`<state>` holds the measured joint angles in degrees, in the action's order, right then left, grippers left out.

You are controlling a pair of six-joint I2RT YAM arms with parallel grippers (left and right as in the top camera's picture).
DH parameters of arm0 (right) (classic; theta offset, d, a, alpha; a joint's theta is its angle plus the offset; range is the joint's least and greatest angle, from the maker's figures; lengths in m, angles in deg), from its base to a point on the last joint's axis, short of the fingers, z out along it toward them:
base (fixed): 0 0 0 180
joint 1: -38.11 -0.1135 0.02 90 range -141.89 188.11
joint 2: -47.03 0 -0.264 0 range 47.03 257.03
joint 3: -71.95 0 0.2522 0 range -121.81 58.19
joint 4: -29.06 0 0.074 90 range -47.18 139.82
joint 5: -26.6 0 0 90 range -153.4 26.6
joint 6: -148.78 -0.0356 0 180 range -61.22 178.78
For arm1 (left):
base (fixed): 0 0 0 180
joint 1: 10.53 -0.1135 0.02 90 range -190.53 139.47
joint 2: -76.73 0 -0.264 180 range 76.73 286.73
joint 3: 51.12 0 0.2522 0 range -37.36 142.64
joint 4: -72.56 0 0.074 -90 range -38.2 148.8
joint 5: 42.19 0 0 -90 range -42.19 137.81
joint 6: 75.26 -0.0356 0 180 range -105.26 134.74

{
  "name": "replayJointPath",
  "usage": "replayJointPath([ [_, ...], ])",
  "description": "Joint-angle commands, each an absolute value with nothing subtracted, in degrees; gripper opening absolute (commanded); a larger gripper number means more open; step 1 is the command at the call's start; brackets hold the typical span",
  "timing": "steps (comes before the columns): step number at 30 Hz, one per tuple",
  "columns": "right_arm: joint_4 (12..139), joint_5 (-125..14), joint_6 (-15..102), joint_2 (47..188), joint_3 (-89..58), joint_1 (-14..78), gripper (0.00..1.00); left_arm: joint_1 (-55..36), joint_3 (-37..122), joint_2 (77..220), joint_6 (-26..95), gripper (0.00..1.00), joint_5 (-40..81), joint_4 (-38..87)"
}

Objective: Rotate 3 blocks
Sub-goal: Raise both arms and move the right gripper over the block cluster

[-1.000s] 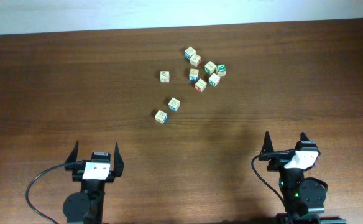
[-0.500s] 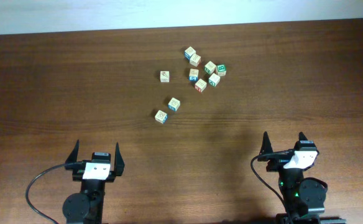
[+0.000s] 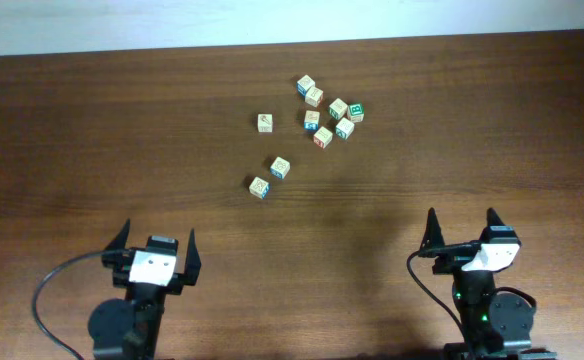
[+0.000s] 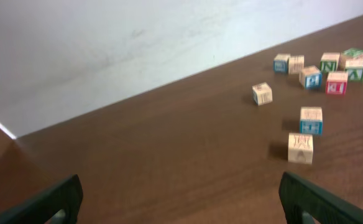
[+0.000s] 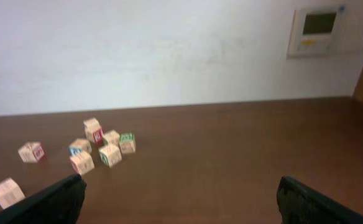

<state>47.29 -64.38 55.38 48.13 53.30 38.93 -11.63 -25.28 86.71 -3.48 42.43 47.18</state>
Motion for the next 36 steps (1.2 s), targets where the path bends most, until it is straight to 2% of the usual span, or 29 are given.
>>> replayJointPath([
  [1, 47.64, -64.0, 55.58, 50.06, 48.63, 39.26, 0.98, -11.72, -18.83, 93.42, -2.02, 0.99, 41.51, 47.11],
  [4, 49.87, -63.98, 55.56, 53.75, 43.84, 39.26, 0.98, -11.72, -13.59, 99.59, 0.3, 0.99, 40.11, 46.87],
  [9, 58.94, -58.67, 55.36, 65.49, 28.87, 39.26, 0.98, -11.72, 0.86, 113.95, 0.41, 0.99, 34.47, 39.4],
  [12, 72.78, -57.4, 55.38, 78.03, 13.28, 39.26, 0.98, -11.72, 15.28, 127.15, 1.76, 0.99, 29.07, 27.09],
  [18, 89.65, -57.34, 55.36, 95.82, -6.72, 39.26, 0.98, -11.72, 32.46, 142.73, 4.02, 0.99, 27.8, 12.12],
  [22, 103.07, -54.93, 55.38, 108.41, -21.23, 39.26, 0.98, -11.72, 40.11, 149.94, 4.02, 0.99, 25.14, 4.12],
  [26, 114.94, -52.59, 55.43, 120.92, -33.69, 39.26, 0.98, -11.7, 41.27, 152.24, 3.99, 0.99, 22.49, 1.21],
  [32, 115.47, -41.8, 57.77, 131.74, -35.5, 39.13, 0.98, -11.72, 41.27, 152.26, 3.99, 0.99, 22.54, -0.69],
  [34, 114.77, -40.44, 58.12, 134.69, -35.54, 37.77, 0.89, -11.72, 41.27, 152.26, 3.99, 0.99, 22.56, -0.91],
  [36, 112.97, -40.73, 56.52, 137.48, -35.7, 34.78, 0.86, -11.72, 41.27, 152.33, 4.02, 0.99, 23.48, 0.01],
])
